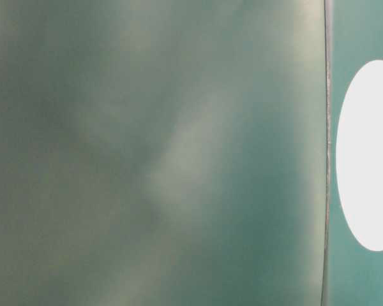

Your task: Grip the spoon and scoop the red block from the bowl with right arm.

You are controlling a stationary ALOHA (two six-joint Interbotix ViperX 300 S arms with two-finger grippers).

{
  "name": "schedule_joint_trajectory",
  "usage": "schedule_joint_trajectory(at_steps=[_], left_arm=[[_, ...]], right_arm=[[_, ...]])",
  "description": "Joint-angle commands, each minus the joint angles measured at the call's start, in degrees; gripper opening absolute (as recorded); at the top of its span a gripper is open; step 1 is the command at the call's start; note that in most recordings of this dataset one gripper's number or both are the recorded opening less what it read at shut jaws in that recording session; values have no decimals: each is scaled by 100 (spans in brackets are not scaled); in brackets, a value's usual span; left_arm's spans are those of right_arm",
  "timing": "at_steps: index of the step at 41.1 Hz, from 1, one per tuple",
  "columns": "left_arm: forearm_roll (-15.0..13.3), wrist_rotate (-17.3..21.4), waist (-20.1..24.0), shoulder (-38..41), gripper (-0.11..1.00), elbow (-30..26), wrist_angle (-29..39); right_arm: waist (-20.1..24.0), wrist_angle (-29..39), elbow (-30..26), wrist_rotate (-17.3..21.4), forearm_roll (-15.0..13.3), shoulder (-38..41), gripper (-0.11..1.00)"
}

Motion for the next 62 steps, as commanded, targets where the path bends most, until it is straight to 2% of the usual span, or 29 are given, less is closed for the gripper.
schedule_joint_trajectory(at_steps=[1, 8, 22, 26, 29, 41, 45, 54, 57, 62], left_arm=[[9, -9, 18, 35, 0, -105, -44], [9, -9, 18, 44, 0, -105, -44], [9, -9, 18, 35, 0, -105, -44], [9, -9, 18, 44, 0, -105, -44], [9, -9, 18, 35, 0, -105, -44], [9, -9, 9, 44, 0, -105, -35], [9, -9, 9, 44, 0, -105, -35], [9, -9, 18, 44, 0, -97, -9], [18, -9, 18, 44, 0, -97, 9], [9, -9, 18, 44, 0, -97, 35]], right_arm=[[18, 9, -53, -9, -264, -26, 54], [26, 18, -62, -9, -694, -35, 60], [255, -26, -26, -53, -1125, -62, 64], [396, -237, 18, -53, -1336, -62, 64], [448, -510, 105, -44, -1389, -62, 64], [492, -2276, 686, -35, -1371, -62, 64], [492, -2848, 905, -26, -1283, -53, 64], [501, -4412, 1503, -26, -562, -44, 64], [510, -4896, 1696, -26, -413, -9, 64], [563, -5317, 1898, -44, -316, 79, 64]])
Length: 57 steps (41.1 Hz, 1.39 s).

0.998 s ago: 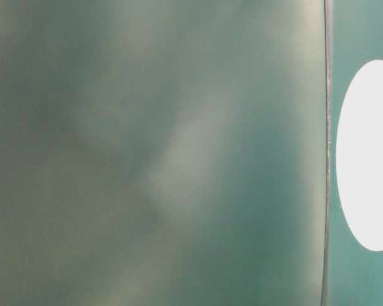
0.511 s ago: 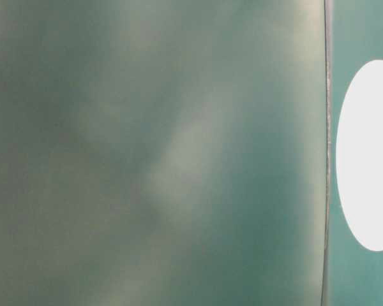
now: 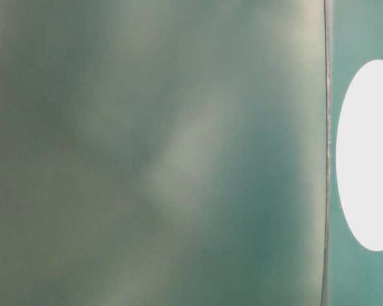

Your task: Grip the spoon and scoop the red block from the bowl with right arm.

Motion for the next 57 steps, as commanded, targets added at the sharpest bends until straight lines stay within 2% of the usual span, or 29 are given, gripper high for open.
schedule_joint_trajectory(at_steps=[1, 11, 17, 23, 31, 41, 50, 57], left_arm=[[18, -9, 9, 35, 0, -97, -9], [9, -9, 9, 35, 0, -97, 0], [9, 0, 9, 35, 0, -88, 70], [9, 0, 0, 35, 0, -88, 79], [18, 0, 9, 44, 0, -79, 79], [9, 0, 9, 35, 0, -88, 97], [9, 0, 9, 44, 0, -88, 149], [9, 0, 9, 35, 0, -88, 149]], right_arm=[[79, -387, 70, -9, 70, 70, 64], [396, -773, 211, -123, 88, 457, 64], [606, -817, 141, -431, 88, 668, 64], [624, -844, 149, -765, 114, 826, 64], [659, -1318, 246, -1081, 308, 1090, 64], [1090, -1995, 325, -1143, 703, 1644, 64], [1573, -2602, 325, -1310, 1424, 2057, 64], [1600, -2672, 308, -1617, 1591, 2065, 64]])
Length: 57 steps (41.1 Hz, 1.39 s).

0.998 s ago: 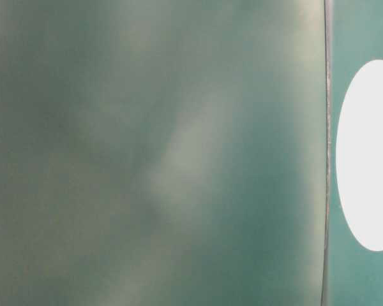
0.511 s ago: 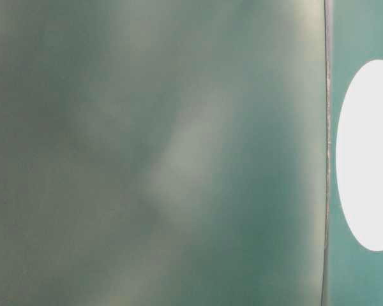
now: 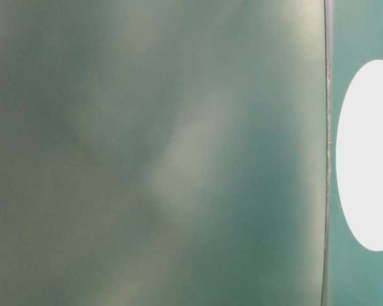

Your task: Grip the spoon and scoop the red block from the bowl with right arm.

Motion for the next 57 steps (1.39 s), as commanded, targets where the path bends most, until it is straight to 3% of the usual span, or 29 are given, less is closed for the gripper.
schedule_joint_trajectory(at_steps=[1, 21, 34, 57], left_arm=[[18, 0, 9, 35, 0, -88, -26], [18, 0, 9, 18, 0, -88, -26], [18, -9, 9, 35, 0, -88, -26], [9, -9, 9, 35, 0, -88, -26]], right_arm=[[35, -70, -44, -105, 70, -26, 64], [158, -79, -62, -149, 79, -35, 61], [158, -105, -105, -149, 264, -53, 54], [158, -79, -149, -149, 281, -53, 40]])
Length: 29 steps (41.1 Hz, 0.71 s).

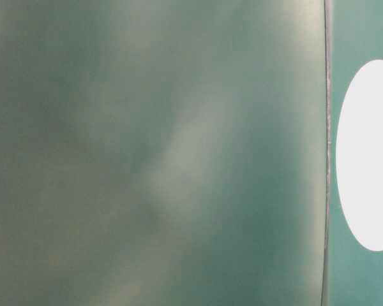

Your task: Grip the spoon and scoop the red block from the bowl with right arm.

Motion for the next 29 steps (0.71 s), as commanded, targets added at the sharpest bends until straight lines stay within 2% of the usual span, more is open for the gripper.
schedule_joint_trajectory(at_steps=[1, 17, 29], left_arm=[[18, -9, 18, 44, 0, -88, -26], [18, -9, 18, 44, 0, -88, -26], [18, 0, 18, 44, 0, -88, -26]], right_arm=[[26, -35, -70, -9, 18, -53, 39], [26, -18, -132, 18, 35, -62, 25], [18, 158, -70, 18, 35, -378, 25]])
